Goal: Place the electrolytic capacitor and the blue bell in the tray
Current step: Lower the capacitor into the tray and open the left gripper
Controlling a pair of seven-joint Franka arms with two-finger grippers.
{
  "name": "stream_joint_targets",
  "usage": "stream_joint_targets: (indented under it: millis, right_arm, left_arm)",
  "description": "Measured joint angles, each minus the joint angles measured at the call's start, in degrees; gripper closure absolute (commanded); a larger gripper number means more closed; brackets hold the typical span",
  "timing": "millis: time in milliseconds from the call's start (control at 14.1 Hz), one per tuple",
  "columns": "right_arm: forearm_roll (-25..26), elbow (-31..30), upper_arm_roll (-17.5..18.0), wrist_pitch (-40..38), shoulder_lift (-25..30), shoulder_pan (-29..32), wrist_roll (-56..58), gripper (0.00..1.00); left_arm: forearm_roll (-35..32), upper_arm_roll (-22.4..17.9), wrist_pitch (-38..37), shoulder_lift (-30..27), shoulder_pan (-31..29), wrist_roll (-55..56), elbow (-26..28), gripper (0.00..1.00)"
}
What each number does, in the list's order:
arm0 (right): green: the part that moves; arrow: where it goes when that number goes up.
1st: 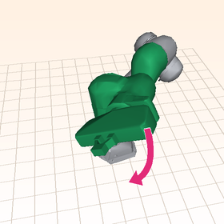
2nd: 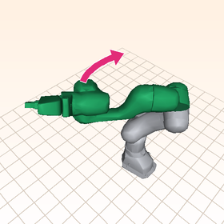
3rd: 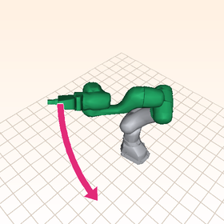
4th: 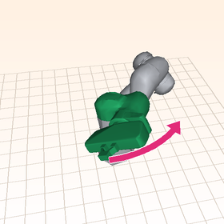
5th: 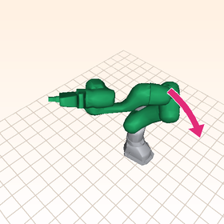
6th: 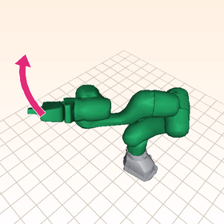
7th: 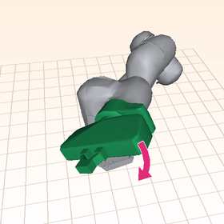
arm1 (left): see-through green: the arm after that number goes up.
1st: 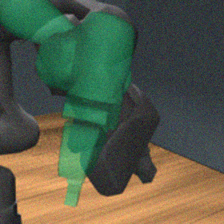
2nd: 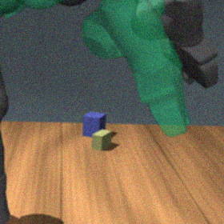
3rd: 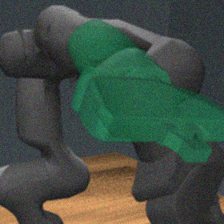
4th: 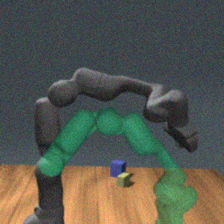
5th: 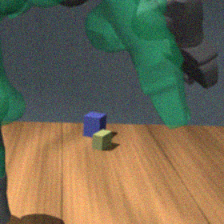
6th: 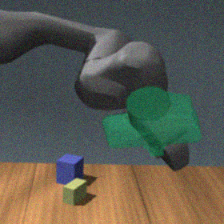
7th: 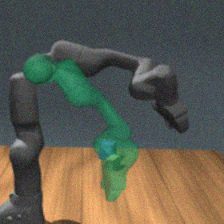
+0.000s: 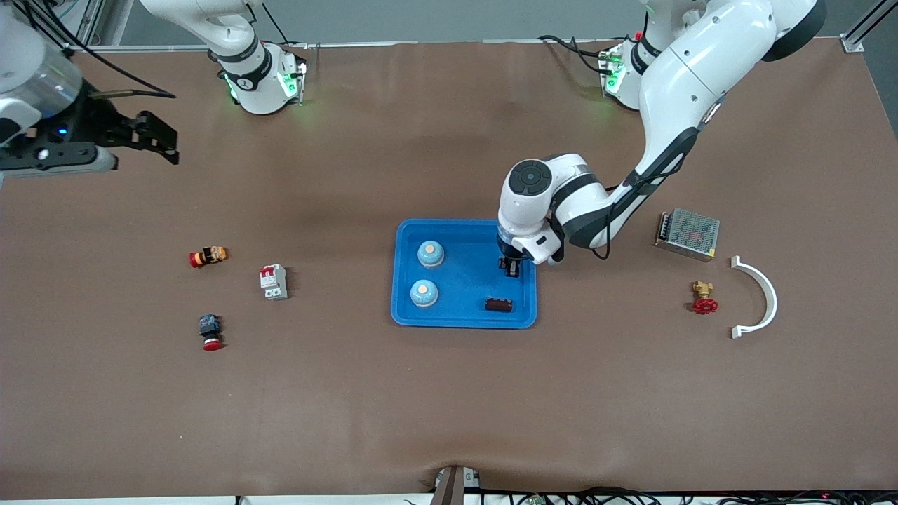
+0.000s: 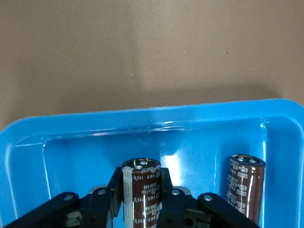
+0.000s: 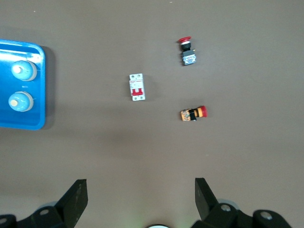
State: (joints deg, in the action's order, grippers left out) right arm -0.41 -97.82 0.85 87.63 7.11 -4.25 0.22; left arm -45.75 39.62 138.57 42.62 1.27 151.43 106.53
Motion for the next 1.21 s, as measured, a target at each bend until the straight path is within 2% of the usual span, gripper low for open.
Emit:
stream_joint_targets:
  millis: [284,569,640,853,924,995,1209]
  right_arm:
    - [0.0,0.3,-2.0,-0.5,0.1,2.8,4.0,0.0]
    - [0.0,0.9,-2.1,-0.6,0.1,2.8,4.0,0.0]
    - [0.0,1.0,-2.1,-0.6,0.1,2.8,4.0,0.0]
    - [0.0,1.7,-2.2,-0.6,0.1,3.8,3.9,0.0]
    - [0.0,1.9,-2.2,-0.7,0.1,4.6,4.0,0.0]
    - [0.0,2.1,-2.3,-1.0,0.1,5.3,4.1,0.0]
    - [0.0,2.2,-2.3,-1.5,0.1,5.8,4.2,0.0]
  left_arm:
    - [-1.6,-0.1,0.2,1.1,0.0,0.9,0.0,1.0]
    - [-3.1,-0.3,0.2,1.5,0.1,0.9,0.0,1.0]
    - [-4.0,-0.3,0.2,1.6,0.1,0.9,0.0,0.94]
    - [-4.9,-0.3,0.2,1.6,0.2,0.9,0.1,0.85]
    - [-4.9,-0.3,0.3,1.7,0.2,0.9,0.0,0.5]
    - [-4.9,-0.3,0.4,1.7,0.2,0.9,0.0,0.0]
    - [-5.2,-0.5,0.6,1.7,0.2,0.9,0.0,0.0]
